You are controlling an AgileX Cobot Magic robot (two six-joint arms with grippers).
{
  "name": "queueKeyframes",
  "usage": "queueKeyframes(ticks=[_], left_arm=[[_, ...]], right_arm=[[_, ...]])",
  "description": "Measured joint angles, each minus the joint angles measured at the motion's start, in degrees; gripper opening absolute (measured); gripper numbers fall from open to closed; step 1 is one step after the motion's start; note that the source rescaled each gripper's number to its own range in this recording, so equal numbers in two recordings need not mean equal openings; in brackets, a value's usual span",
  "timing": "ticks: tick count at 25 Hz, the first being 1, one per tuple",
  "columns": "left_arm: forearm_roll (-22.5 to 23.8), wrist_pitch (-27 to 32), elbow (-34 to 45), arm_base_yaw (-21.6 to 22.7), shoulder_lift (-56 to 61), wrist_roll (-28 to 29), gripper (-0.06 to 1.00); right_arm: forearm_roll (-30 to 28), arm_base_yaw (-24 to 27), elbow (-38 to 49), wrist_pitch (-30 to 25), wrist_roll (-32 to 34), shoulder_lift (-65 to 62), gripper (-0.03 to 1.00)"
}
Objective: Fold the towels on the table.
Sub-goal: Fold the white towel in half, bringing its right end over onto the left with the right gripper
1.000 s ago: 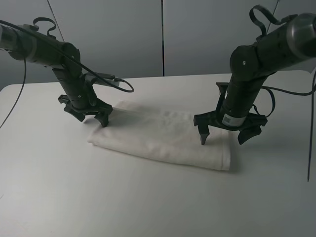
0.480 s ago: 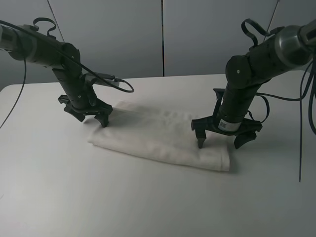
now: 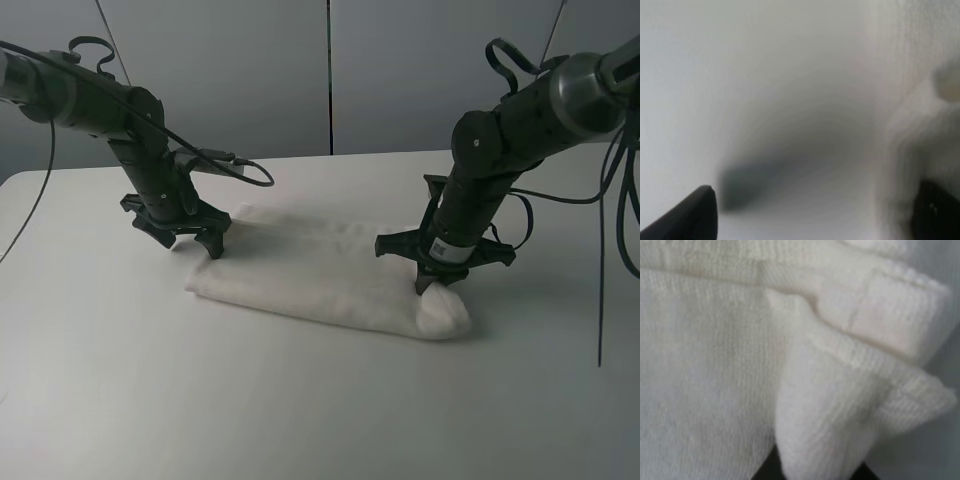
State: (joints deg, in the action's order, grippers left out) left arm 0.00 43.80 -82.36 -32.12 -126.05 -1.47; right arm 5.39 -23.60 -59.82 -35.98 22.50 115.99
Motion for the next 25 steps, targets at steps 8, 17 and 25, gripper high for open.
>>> queueKeyframes(ticks=[8,17,25], left_arm=[[0.0,0.0,0.0,0.0,0.0,0.0,0.99],[-0.6,0.1,0.0,0.0,0.0,0.0,0.99],[-0.3,0.2,0.0,0.0,0.0,0.0,0.99]], right_arm=[[0.0,0.0,0.0,0.0,-2.2,0.0,0.03],[-0.2,0.0,0.2,-2.6,-2.6,-4.1,0.03],[9.9,0.2,0.2,-5.7,-10.9,-12.5,0.03]])
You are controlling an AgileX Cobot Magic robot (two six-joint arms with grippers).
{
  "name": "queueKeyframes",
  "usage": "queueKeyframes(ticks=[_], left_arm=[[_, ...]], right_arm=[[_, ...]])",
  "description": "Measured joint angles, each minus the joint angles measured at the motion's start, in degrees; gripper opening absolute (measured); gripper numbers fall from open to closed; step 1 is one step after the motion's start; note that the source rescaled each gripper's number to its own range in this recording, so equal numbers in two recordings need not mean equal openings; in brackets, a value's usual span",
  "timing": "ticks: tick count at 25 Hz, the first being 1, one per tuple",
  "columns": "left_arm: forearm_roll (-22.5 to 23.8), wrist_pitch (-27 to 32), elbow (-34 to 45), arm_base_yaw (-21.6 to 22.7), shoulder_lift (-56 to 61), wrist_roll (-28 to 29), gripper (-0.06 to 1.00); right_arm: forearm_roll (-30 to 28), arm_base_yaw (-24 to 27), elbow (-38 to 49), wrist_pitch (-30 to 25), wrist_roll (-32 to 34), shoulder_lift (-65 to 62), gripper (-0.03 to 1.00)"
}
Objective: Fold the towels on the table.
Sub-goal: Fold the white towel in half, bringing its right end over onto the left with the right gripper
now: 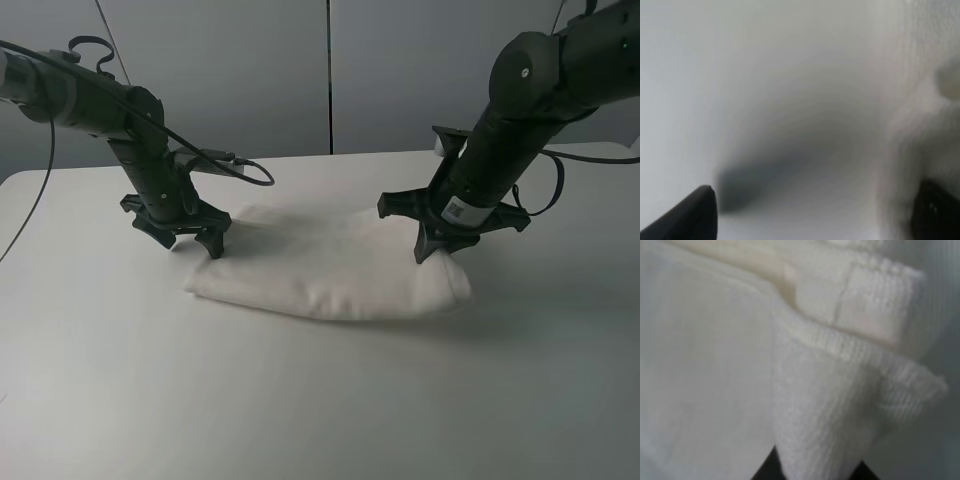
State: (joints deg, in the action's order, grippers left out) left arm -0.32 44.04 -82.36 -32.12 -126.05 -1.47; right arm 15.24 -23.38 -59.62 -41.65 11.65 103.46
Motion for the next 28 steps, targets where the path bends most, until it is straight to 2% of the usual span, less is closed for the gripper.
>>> queueKeyframes(ticks=[7,12,19,23,28], left_arm=[[0.3,0.1,0.0,0.0,0.0,0.0,0.99],[0.3,0.1,0.0,0.0,0.0,0.0,0.99],[-0.1,0.1,0.0,0.0,0.0,0.0,0.99],[-0.5,0.1,0.0,0.0,0.0,-0.1,0.99],[-2.1,0.1,0.0,0.1,0.0,-1.1,0.99]], right_arm=[[22.9,0.0,0.1,-0.4,-16.8,-1.3,0.03],[36.0,-1.2,0.1,1.3,-25.7,-1.3,0.03],[42.8,-3.8,0.1,7.0,-28.3,-1.3,0.03],[49.0,-5.3,0.1,9.5,-33.0,-1.3,0.03],[56.5,-5.6,0.1,9.9,-38.7,-0.4,0.03]])
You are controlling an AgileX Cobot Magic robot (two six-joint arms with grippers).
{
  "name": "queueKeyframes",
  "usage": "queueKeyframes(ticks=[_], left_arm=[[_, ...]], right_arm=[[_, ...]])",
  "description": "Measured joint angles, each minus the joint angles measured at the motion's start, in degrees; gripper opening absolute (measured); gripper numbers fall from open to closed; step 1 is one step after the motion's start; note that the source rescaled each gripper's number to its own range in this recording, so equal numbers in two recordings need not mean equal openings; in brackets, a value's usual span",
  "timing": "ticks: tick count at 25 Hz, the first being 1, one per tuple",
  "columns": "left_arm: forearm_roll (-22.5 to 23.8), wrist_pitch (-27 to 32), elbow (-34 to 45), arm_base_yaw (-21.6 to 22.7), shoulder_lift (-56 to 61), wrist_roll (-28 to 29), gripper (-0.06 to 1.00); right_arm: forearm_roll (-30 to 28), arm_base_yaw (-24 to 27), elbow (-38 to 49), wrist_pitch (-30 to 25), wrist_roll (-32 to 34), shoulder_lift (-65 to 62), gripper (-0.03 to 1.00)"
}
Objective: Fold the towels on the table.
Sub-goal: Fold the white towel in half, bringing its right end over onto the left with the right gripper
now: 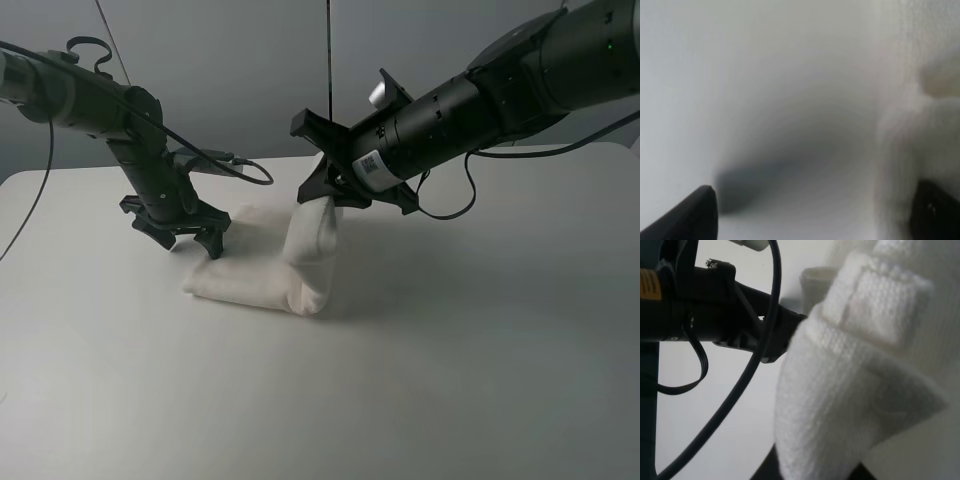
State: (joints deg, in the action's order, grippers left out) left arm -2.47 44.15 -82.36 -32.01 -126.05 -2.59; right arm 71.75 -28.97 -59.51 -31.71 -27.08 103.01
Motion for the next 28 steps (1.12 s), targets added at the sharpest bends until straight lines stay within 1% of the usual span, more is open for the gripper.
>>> queueKeyframes(ticks=[4,6,8,12,17,28], left_arm=[[-1.6,-0.1,0.0,0.0,-0.1,-0.8,0.99],[-1.7,-0.1,0.0,0.0,-0.1,-0.9,0.99],[-1.7,-0.2,0.0,0.0,-0.1,-1.0,0.99],[-1.9,-0.2,0.0,0.0,-0.1,-1.7,0.99],[-2.0,-0.2,0.0,0.0,-0.1,-1.8,0.99],[-2.4,-0.5,0.0,0.1,-0.1,-3.6,0.99]], right_arm=[[5.3,0.0,0.0,-1.4,-4.3,2.3,0.03],[6.9,0.0,0.0,-1.6,-5.8,2.9,0.03],[7.2,0.0,-0.8,-2.2,-6.4,3.7,0.03],[7.8,-0.4,-5.1,-4.5,-6.7,6.0,0.03],[8.1,-3.6,-9.1,-4.9,-6.8,8.8,0.03],[8.1,-4.1,-9.6,-4.5,-6.8,9.4,0.03]])
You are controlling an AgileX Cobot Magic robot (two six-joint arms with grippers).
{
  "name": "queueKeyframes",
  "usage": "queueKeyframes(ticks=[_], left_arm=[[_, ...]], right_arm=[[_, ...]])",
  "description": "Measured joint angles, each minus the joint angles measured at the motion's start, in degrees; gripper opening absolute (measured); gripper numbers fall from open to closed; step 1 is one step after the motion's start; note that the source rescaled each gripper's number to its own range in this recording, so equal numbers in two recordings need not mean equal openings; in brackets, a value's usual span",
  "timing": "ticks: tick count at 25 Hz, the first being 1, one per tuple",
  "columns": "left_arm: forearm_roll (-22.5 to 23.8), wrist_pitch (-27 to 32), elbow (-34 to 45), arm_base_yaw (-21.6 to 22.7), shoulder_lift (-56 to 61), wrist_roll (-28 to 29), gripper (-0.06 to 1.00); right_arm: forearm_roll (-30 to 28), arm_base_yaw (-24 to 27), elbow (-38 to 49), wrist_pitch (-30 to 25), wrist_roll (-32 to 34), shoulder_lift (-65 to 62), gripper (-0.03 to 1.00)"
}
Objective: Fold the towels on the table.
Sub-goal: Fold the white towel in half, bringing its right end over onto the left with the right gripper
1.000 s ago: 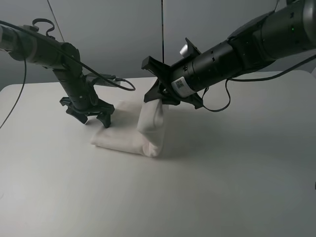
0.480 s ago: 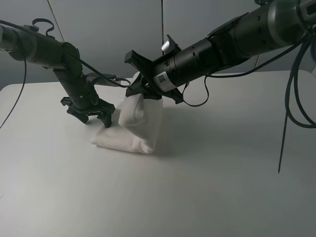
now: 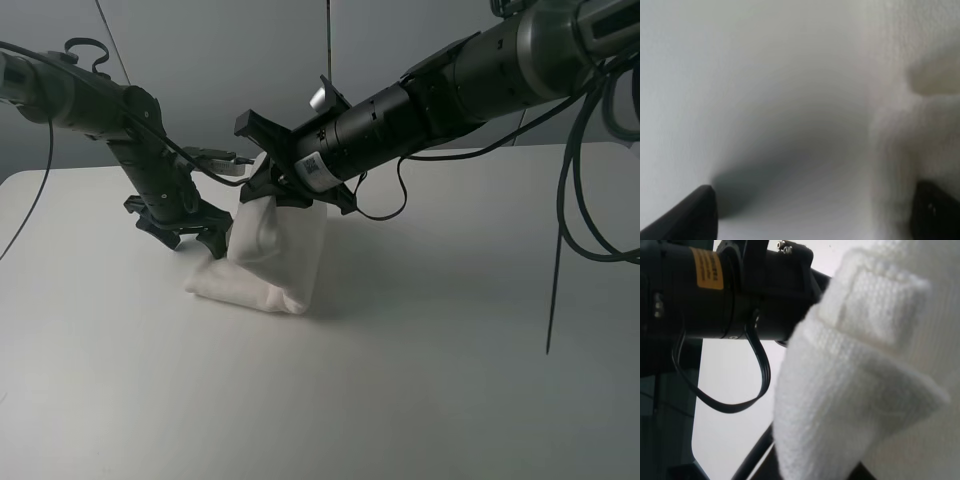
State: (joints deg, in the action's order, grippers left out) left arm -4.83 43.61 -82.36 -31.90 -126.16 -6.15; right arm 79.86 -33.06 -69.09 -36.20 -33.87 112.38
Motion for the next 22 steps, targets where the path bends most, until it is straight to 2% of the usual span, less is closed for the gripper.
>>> queueKeyframes(ticks=[6,11,14,20,21,22], left_arm=[[-0.8,-0.1,0.0,1.7,1.2,-2.3,0.99],[-5.3,1.2,0.0,6.6,6.5,-7.1,0.99],[-6.0,3.6,0.0,8.8,10.8,-9.2,0.99],[-6.1,4.5,0.0,9.5,18.7,-10.7,1.0],[-6.1,4.6,0.0,9.5,19.4,-10.7,1.0],[-6.1,4.8,0.0,9.5,20.1,-10.9,1.0]], right_arm=[[0.0,0.0,-0.1,-0.8,0.0,0.0,0.03],[0.0,0.0,-0.2,-1.1,0.0,0.1,0.03],[0.0,0.0,-0.2,-0.7,0.0,0.1,0.03],[0.3,0.0,-0.2,0.5,-1.2,0.1,0.03],[0.6,0.0,-0.2,0.5,-2.2,0.1,0.07],[1.4,0.0,-0.2,0.5,-3.3,0.1,0.16]])
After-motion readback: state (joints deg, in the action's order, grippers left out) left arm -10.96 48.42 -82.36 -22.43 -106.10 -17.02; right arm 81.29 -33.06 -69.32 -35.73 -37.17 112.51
